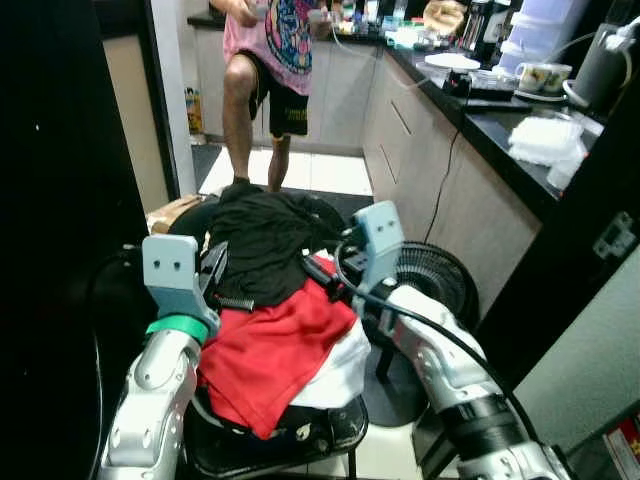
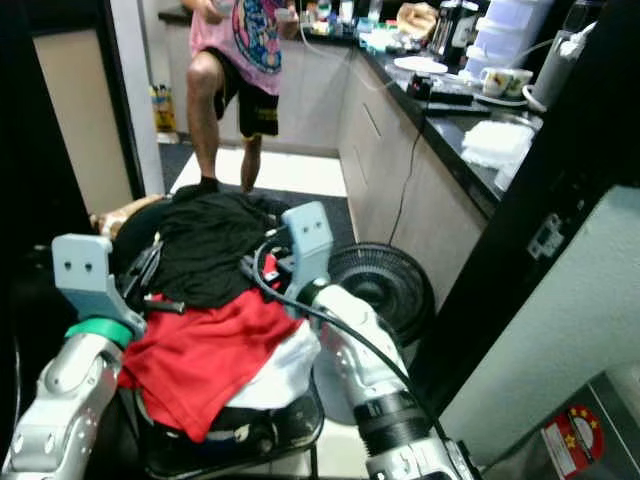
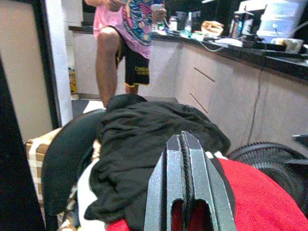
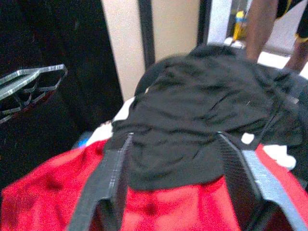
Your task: Clothes washing
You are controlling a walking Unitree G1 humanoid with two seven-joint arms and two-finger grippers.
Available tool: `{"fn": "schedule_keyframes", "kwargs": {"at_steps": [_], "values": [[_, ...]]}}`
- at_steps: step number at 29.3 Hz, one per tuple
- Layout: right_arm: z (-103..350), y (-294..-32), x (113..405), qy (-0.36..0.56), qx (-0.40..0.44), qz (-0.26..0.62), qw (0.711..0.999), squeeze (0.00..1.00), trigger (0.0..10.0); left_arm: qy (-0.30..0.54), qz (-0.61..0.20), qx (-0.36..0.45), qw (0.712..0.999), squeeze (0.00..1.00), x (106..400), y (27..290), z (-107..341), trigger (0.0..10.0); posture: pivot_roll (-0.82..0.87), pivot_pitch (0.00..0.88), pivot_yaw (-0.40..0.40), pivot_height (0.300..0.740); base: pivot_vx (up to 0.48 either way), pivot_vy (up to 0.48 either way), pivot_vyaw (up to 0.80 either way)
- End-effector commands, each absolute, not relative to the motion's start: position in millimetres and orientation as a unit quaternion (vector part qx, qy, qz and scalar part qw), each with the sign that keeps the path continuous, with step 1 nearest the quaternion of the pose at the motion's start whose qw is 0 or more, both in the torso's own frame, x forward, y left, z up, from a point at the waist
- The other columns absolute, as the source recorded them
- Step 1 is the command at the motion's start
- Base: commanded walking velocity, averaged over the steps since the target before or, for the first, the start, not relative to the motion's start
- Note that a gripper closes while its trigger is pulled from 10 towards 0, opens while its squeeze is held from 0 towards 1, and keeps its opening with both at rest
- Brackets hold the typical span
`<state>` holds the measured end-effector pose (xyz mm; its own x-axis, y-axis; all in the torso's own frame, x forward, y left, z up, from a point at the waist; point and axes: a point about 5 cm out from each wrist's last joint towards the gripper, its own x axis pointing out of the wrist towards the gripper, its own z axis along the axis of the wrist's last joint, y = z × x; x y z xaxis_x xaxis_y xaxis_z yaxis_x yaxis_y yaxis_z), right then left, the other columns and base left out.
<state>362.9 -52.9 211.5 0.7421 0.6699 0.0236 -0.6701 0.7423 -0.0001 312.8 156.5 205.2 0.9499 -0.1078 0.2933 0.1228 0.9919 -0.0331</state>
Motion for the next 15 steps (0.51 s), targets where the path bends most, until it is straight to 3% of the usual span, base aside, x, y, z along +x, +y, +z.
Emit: {"fn": "schedule_keyframes", "kwargs": {"at_steps": [1,15], "values": [[215.9,-53.9,377.9,-0.006,0.011,0.327,0.945,1.0,10.0,-0.142,-0.061,-0.02,0.988,0.0,315.6,156.4,203.2,10.0,-0.02,0.073,-0.048,0.74,0.0,0.0,0.0],[229.4,-48.4,402.1,0.018,0.027,0.279,0.96,1.0,10.0,-0.142,-0.052,-0.013,0.988,0.0,315.5,165.0,207.5,10.0,-0.01,0.19,-0.065,0.74,0.0,0.0,0.0]]}}
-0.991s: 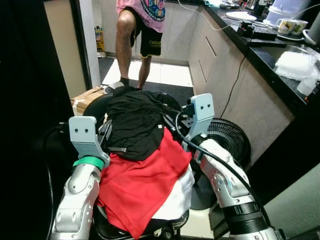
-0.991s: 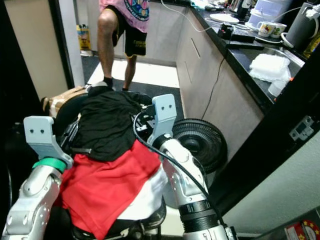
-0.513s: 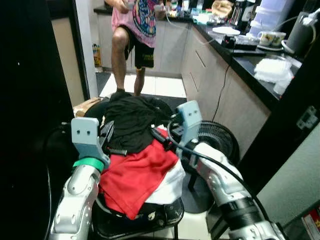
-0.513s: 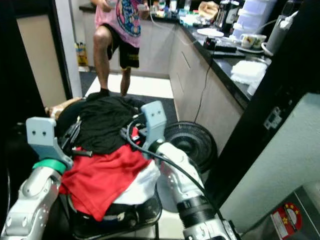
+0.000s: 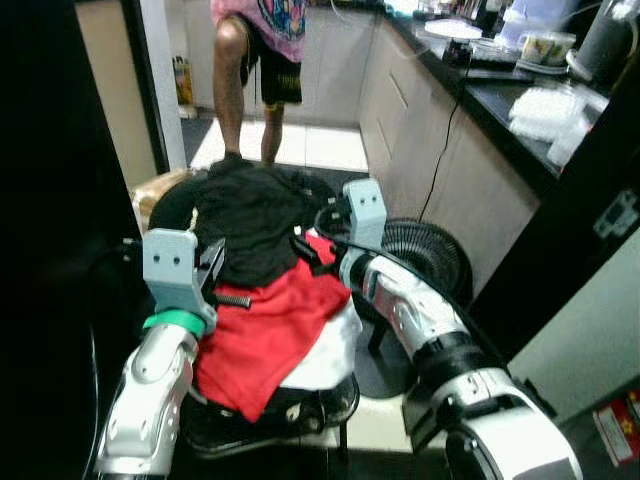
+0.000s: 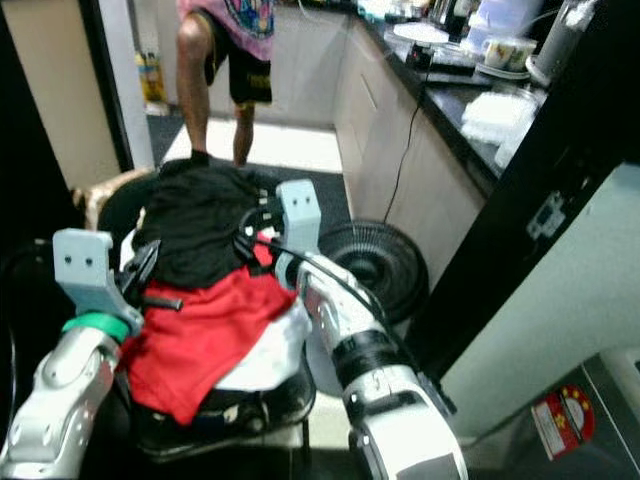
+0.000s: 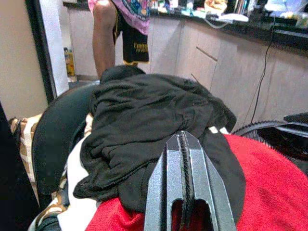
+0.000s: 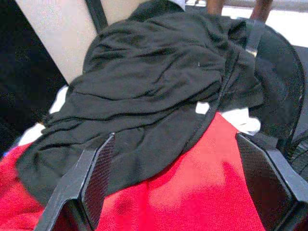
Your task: Clothes washing
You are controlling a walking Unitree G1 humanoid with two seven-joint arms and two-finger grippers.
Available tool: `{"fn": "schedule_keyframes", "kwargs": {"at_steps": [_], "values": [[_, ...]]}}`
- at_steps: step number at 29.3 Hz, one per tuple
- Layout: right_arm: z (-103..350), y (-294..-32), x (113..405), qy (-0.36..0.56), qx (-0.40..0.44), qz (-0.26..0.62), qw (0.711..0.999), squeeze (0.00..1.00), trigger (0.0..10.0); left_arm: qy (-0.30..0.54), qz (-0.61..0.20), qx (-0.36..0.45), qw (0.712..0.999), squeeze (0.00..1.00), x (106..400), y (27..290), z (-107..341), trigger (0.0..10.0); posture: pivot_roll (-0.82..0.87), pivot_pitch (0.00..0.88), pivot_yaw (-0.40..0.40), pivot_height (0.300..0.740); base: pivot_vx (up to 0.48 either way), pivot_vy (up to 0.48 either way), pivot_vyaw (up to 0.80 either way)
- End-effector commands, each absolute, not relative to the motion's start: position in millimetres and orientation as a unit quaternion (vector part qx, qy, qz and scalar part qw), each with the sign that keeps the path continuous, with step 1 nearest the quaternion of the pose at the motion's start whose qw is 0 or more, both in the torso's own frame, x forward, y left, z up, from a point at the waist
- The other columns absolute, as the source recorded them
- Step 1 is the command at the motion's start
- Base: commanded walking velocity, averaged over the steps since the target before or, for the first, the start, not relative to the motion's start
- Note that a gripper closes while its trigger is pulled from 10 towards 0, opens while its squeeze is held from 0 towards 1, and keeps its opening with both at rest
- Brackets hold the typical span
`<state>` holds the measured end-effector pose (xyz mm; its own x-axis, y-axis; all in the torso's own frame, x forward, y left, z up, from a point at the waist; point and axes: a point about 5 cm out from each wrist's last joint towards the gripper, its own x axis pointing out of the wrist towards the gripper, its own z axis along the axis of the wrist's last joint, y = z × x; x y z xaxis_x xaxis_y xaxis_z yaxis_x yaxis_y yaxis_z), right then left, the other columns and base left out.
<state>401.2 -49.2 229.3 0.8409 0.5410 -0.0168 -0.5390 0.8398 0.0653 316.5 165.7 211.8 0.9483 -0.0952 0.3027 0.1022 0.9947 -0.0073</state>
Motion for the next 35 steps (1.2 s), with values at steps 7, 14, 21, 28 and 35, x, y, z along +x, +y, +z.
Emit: {"fn": "schedule_keyframes", "kwargs": {"at_steps": [7,14,21,28,35], "values": [[242.7,-36.3,407.1,0.008,0.078,0.302,0.95,0.0,10.0,-0.147,-0.02,-0.01,0.989,0.0,309.8,177.8,211.7,10.0,-0.01,0.282,-0.055,0.74,0.0,0.0,0.0],[238.7,-15.3,399.0,0.018,0.123,0.37,0.921,0.0,10.0,-0.152,-0.006,-0.012,0.988,0.0,310.3,184.3,215.9,10.0,-0.01,0.32,-0.053,0.74,0.0,0.0,0.0],[220.7,10.2,385.3,0.042,0.113,0.433,0.894,0.0,10.0,-0.148,-0.004,-0.011,0.989,0.0,309.1,184.6,217.0,10.0,-0.01,0.329,-0.047,0.74,0.0,0.0,0.0],[215.6,27.5,374.4,0.041,0.109,0.485,0.867,0.0,10.0,-0.146,-0.008,-0.004,0.989,0.0,310.0,183.9,218.5,10.0,-0.01,0.327,-0.044,0.74,0.0,0.0,0.0],[213.8,30.2,372.9,0.044,0.125,0.486,0.864,0.0,1.5,-0.147,-0.013,0.001,0.989,0.0,310.2,182.6,220.1,10.0,0.0,0.317,-0.044,0.74,0.0,0.0,0.0]]}}
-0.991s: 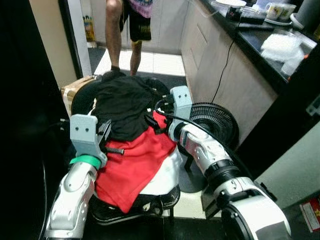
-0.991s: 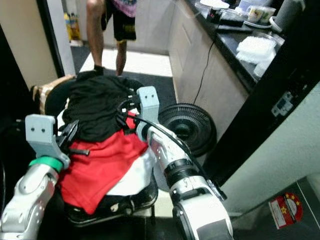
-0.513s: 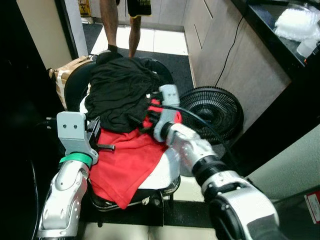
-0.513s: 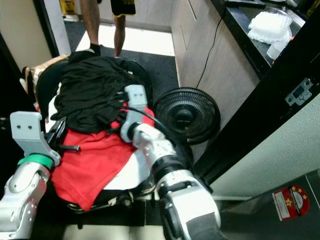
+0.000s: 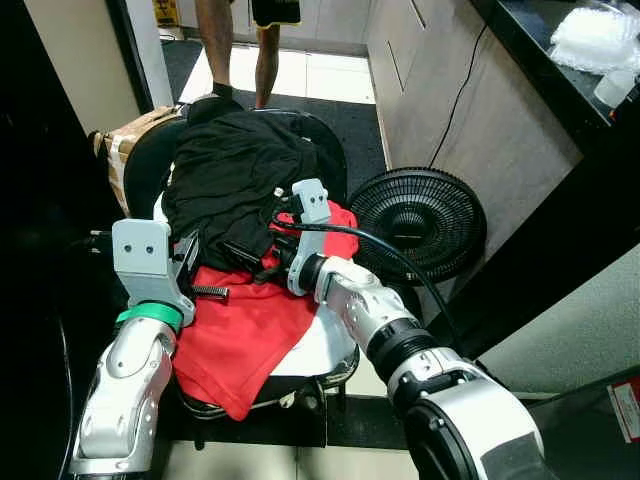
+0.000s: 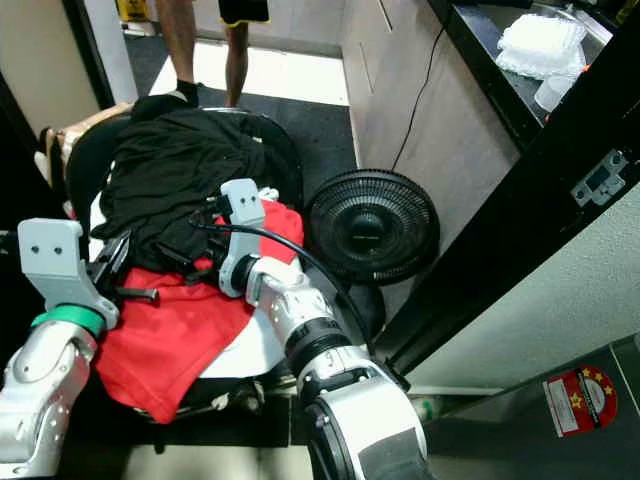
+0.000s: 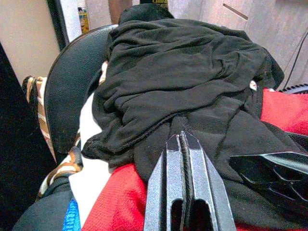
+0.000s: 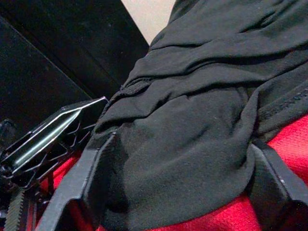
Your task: Clothes washing
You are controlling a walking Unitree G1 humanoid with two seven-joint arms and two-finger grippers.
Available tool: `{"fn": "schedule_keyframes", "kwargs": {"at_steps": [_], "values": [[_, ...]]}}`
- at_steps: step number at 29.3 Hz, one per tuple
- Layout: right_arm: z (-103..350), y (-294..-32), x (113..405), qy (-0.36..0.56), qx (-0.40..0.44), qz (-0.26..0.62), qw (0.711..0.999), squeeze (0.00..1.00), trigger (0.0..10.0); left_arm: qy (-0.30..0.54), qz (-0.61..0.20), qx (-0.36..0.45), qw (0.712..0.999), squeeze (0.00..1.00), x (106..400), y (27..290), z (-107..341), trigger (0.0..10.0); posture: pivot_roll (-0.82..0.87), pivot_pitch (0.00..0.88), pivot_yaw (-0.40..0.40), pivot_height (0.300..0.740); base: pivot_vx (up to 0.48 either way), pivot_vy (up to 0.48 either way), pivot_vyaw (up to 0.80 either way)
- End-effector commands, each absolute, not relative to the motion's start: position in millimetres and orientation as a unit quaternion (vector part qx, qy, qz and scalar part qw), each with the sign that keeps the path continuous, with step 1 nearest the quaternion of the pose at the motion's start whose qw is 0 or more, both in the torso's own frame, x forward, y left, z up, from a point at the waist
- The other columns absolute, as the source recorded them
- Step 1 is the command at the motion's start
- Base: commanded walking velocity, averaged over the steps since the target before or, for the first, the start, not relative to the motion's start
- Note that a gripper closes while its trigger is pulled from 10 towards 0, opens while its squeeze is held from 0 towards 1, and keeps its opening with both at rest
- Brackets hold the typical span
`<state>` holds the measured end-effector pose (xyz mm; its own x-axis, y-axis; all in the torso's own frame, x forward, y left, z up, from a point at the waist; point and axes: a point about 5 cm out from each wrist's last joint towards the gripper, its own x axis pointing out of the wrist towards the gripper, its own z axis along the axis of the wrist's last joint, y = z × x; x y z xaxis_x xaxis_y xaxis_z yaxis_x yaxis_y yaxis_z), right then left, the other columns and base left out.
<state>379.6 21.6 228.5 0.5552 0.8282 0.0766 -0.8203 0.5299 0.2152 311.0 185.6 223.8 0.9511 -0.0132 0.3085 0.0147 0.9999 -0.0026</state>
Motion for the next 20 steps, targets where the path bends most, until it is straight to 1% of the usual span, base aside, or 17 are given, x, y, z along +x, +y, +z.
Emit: {"fn": "schedule_keyframes", "kwargs": {"at_steps": [1,13,18,20], "values": [[214.6,29.7,373.4,0.042,0.13,0.483,0.865,0.0,0.0,-0.146,-0.014,0.002,0.989,0.0,310.1,182.6,220.2,10.0,0.0,0.316,-0.044,0.74,0.0,0.0,0.0],[220.4,30.1,373.9,0.022,0.145,0.485,0.862,0.0,0.0,-0.145,-0.018,0.008,0.989,0.0,309.8,182.5,219.5,10.0,0.0,0.298,-0.044,0.74,0.0,0.0,0.0],[224.3,31.3,373.3,0.012,0.154,0.491,0.858,0.0,0.0,-0.145,-0.019,0.008,0.989,0.0,310.4,183.2,218.9,10.0,0.0,0.284,-0.042,0.74,0.0,0.0,0.0],[227.5,32.3,372.9,0.004,0.16,0.493,0.855,0.0,0.0,-0.144,-0.02,0.008,0.989,0.0,310.2,183.0,218.1,10.0,0.0,0.265,-0.043,0.74,0.0,0.0,0.0]]}}
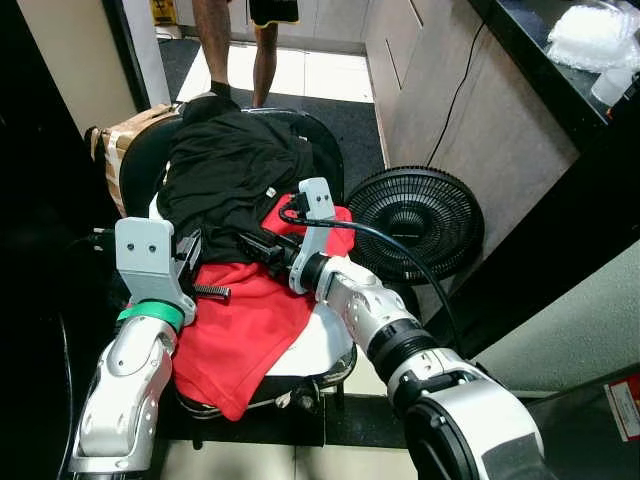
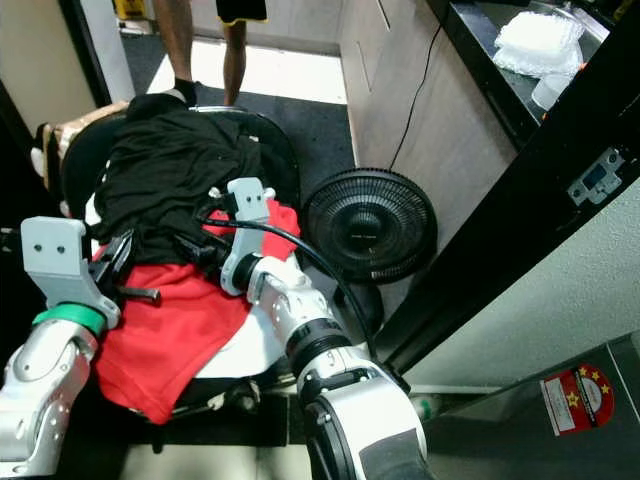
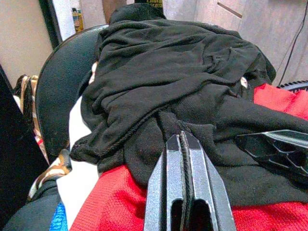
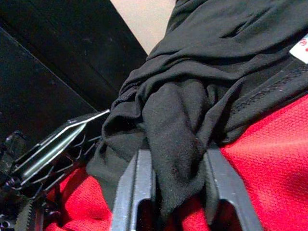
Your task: Clothes washing
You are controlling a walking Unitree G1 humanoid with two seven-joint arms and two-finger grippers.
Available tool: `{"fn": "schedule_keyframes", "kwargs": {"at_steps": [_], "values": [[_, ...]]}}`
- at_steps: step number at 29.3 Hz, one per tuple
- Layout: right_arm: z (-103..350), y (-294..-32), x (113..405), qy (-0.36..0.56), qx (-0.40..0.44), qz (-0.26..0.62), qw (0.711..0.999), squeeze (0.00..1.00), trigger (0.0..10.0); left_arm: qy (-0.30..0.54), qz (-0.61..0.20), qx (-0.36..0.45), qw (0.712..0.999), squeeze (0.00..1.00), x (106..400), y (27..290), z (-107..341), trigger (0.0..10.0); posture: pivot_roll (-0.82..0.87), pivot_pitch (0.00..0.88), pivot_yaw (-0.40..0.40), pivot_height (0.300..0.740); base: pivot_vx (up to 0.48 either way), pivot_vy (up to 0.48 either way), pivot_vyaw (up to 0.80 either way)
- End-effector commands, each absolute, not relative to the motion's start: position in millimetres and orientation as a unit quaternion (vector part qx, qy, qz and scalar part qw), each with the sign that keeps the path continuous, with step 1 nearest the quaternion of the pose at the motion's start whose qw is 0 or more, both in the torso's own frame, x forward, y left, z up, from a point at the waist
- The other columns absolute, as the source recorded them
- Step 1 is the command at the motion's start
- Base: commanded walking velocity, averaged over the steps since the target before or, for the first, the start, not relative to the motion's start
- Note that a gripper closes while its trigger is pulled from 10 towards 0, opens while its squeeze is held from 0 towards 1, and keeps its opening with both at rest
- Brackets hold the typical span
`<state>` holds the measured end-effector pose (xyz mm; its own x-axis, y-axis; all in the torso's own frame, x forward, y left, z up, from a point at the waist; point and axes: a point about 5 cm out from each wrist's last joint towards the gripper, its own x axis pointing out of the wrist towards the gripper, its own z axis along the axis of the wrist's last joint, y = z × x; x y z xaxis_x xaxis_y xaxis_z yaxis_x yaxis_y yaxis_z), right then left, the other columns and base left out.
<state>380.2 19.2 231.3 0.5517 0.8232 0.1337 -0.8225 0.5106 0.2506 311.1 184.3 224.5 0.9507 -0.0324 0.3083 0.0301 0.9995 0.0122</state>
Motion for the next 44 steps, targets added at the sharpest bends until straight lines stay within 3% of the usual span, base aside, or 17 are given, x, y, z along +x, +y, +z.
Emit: {"fn": "schedule_keyframes", "kwargs": {"at_steps": [1,7,9,20,21,22,23,24,25,34,35,36,37,44], "values": [[227.5,32.3,372.9,0.004,0.16,0.493,0.855,0.0,0.0,-0.144,-0.02,0.008,0.989,0.0,310.2,183.0,218.1,10.0,0.0,0.265,-0.043,0.74,0.0,0.0,0.0],[238.3,33.5,372.1,-0.023,0.164,0.5,0.85,0.0,0.0,-0.147,-0.021,0.009,0.989,0.0,308.7,183.0,217.9,10.0,0.0,0.235,-0.048,0.74,0.0,0.0,0.0],[251.0,32.1,369.8,-0.055,0.173,0.51,0.841,0.0,0.0,-0.149,-0.021,0.01,0.989,0.0,307.0,183.7,216.8,10.0,0.01,0.179,-0.058,0.74,0.0,0.0,0.0],[273.3,19.3,361.2,-0.104,0.184,0.518,0.829,0.0,0.0,-0.158,-0.022,0.006,0.987,0.0,303.6,183.9,217.7,10.0,0.02,0.125,-0.065,0.74,0.0,0.0,0.0],[273.9,13.5,354.2,-0.106,0.164,0.526,0.828,0.0,3.4,-0.161,-0.027,0.002,0.987,0.0,301.8,182.1,217.7,10.0,0.02,0.096,-0.068,0.74,0.0,0.0,0.0],[273.9,13.5,354.2,-0.106,0.164,0.526,0.828,0.0,3.4,-0.161,-0.027,0.002,0.987,0.0,301.8,182.1,217.7,10.0,0.02,0.096,-0.068,0.74,0.0,0.0,0.0],[270.2,8.6,348.4,-0.101,0.135,0.533,0.829,0.0,8.7,-0.164,-0.033,-0.001,0.986,0.0,300.5,180.3,217.6,10.0,0.02,0.087,-0.068,0.74,0.0,0.0,0.0],[270.2,8.6,348.4,-0.101,0.135,0.533,0.829,0.0,8.7,-0.164,-0.033,-0.001,0.986,0.0,300.5,180.3,217.6,10.0,0.02,0.087,-0.068,0.74,0.0,0.0,0.0],[265.2,4.5,344.8,-0.091,0.104,0.536,0.833,0.0,10.0,-0.167,-0.039,-0.005,0.985,0.0,299.6,178.5,217.6,10.0,0.02,0.08,-0.067,0.74,0.0,0.0,0.0],[246.8,-10.6,345.4,-0.046,0.006,0.53,0.847,0.0,10.0,-0.171,-0.073,-0.011,0.982,0.0,297.7,166.8,217.6,10.0,0.02,0.074,-0.069,0.74,0.0,0.0,0.0],[247.0,-9.7,343.7,-0.04,0.009,0.534,0.845,0.64,10.0,-0.171,-0.074,-0.011,0.982,0.0,297.4,166.1,217.4,10.0,0.02,0.077,-0.069,0.74,0.0,0.0,0.0],[247.4,-9.1,342.2,-0.038,0.01,0.536,0.843,0.64,10.0,-0.171,-0.074,-0.011,0.982,0.0,297.3,165.9,217.4,10.0,0.02,0.077,-0.069,0.74,0.0,0.0,0.0],[248.1,-8.0,339.8,-0.033,0.013,0.539,0.841,1.0,10.0,-0.171,-0.075,-0.011,0.982,0.0,297.0,165.8,217.4,10.0,0.02,0.081,-0.069,0.74,0.0,0.0,0.0],[249.9,-3.8,333.1,-0.025,0.012,0.554,0.832,1.0,10.0,-0.17,-0.076,-0.011,0.982,0.0,296.3,165.3,217.0,10.0,0.02,0.089,-0.069,0.74,0.0,0.0,0.0]]}}
